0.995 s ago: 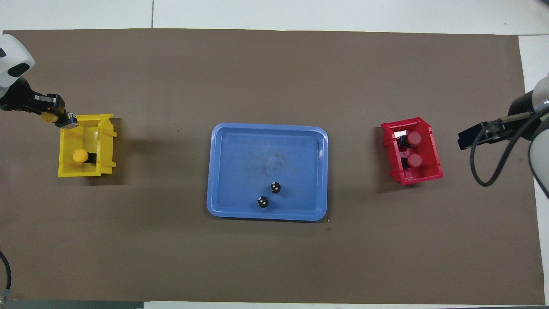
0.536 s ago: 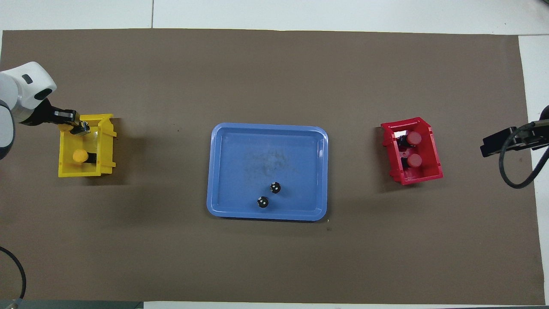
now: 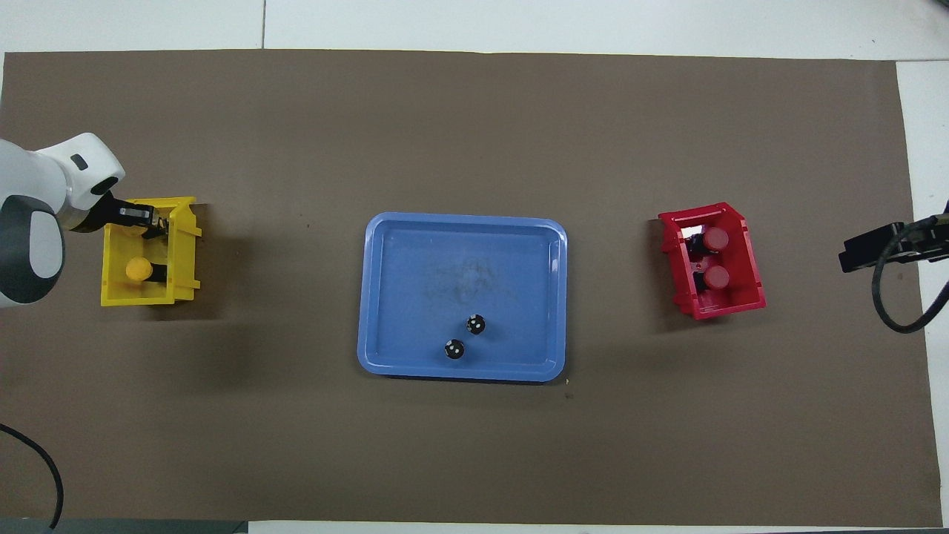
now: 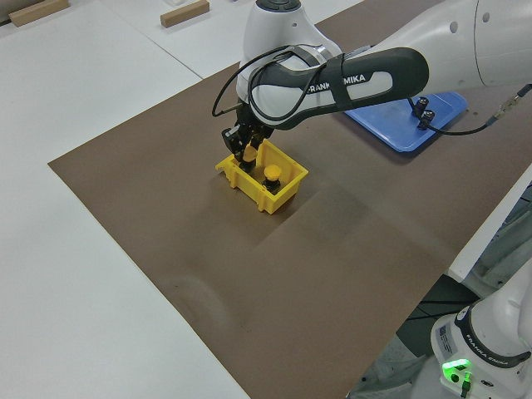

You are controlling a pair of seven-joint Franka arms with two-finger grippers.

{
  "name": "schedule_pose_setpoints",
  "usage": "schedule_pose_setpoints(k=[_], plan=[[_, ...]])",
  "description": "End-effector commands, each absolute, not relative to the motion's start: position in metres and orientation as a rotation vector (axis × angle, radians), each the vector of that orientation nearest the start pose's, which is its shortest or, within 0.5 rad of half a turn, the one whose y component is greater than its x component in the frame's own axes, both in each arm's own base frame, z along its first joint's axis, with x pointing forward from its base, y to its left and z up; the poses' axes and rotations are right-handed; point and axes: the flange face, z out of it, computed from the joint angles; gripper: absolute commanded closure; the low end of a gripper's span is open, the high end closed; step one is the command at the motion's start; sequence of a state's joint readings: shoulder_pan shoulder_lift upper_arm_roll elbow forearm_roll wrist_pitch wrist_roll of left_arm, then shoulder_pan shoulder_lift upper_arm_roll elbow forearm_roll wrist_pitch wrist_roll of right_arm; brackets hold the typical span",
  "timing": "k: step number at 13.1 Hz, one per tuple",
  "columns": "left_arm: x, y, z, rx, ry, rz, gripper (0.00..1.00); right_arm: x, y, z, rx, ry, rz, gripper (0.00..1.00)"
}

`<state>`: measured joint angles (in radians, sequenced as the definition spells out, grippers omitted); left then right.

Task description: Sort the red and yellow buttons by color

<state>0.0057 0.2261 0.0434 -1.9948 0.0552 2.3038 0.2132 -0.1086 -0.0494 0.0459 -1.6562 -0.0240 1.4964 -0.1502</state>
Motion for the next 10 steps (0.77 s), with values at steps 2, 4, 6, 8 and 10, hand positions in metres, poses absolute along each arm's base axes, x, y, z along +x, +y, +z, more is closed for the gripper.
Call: schedule_pose_setpoints(k=[2,4,6,8,10], plan=[[0.598,0.032,0.345,-3.041,0.339,-0.142,0.79,0.520,-0.036,0.605,-3.155,-0.118,0.164,0.00],[0.599,0.033,0.347,-3.043,0.334,-0.138,0.51,0.521,-0.035,0.605,-3.155,-0.118,0.152,0.00],[0.602,0.038,0.355,-3.046,0.320,-0.116,0.49,0.522,-0.032,0.606,-3.157,-0.125,0.147,0.00],[0.607,0.039,0.369,-3.049,0.313,-0.081,0.49,0.522,-0.031,0.607,-3.158,-0.125,0.145,0.00],[0.611,0.038,0.387,-3.057,0.305,-0.047,0.43,0.523,-0.032,0.607,-3.158,-0.123,0.143,0.00]])
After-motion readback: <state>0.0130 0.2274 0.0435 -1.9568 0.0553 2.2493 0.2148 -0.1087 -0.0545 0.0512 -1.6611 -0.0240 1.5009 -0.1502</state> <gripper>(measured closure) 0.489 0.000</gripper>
